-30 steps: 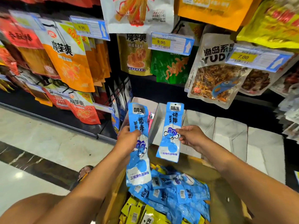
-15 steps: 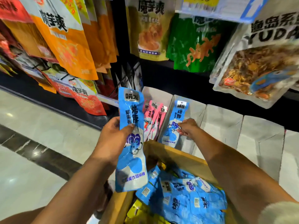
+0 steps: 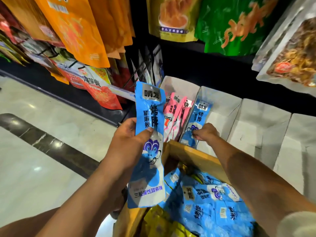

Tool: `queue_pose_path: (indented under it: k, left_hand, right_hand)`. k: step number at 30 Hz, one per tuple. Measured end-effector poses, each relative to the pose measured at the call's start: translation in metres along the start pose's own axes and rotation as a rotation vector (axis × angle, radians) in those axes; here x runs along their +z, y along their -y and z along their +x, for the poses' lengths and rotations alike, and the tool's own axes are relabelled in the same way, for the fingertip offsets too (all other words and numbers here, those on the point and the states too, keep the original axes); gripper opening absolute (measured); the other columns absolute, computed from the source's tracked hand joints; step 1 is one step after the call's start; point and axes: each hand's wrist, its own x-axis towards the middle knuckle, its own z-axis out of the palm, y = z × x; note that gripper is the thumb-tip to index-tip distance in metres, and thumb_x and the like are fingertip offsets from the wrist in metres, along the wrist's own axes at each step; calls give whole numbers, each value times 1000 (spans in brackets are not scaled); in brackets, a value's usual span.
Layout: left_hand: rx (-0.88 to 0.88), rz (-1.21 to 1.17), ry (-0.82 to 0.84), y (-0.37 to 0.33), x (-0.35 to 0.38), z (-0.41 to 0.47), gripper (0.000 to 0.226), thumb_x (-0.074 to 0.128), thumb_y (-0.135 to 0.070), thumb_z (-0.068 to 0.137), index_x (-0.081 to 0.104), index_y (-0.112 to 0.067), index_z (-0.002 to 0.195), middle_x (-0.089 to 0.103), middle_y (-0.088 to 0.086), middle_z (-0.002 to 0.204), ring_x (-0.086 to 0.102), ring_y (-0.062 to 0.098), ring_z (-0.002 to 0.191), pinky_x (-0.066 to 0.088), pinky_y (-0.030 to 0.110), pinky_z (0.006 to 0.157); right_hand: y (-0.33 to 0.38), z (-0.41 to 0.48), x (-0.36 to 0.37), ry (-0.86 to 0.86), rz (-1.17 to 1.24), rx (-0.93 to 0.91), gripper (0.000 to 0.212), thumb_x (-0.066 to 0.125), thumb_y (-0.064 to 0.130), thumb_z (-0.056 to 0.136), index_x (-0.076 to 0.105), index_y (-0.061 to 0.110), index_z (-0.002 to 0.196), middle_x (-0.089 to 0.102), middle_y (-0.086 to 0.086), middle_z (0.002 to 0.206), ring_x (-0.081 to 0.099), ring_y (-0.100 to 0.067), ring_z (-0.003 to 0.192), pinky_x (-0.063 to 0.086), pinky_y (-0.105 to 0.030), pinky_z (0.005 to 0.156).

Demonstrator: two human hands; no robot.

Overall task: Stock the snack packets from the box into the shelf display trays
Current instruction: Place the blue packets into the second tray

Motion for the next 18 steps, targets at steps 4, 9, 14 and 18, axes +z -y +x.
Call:
queue_pose_path:
  k: [4,9,14,18]
  left_hand:
    - [-19,-5,22,-1,0,-5,13,64,-9,99,65,-14,111,79,12,98,76,37,90,61,48,83]
    - [-14,-17,25,3,0,-5,14,65,-10,98,64,-13,111,79,12,96,77,36,87,62,48,81]
    - [7,-31,30,6,5,-3,14,65,-6,98,65,-11,110,79,13,98,76,33,83,64,46,74]
    - [-17,-29,7,13,13,2,12,67,-5,96,66,-11,106,79,14,95,74,26,70,60,37,66]
  right_hand:
    - [0,-5,14,-124,-294,-199,70,79,18,82,40,0,138,54,-22,133,58,-39,117,49,-39,88]
    - [-4,5,22,-51,-383,-281,71,69,3,86,36,5,149,23,-16,157,51,-38,126,47,-36,97]
    - [1,4,18,170,-447,-357,61,77,14,81,54,9,137,45,-10,138,60,-31,112,53,-32,92]
    - [10,-18,-4,118,-322,-432,48,74,15,78,62,22,125,55,-6,135,63,-25,108,54,-30,91]
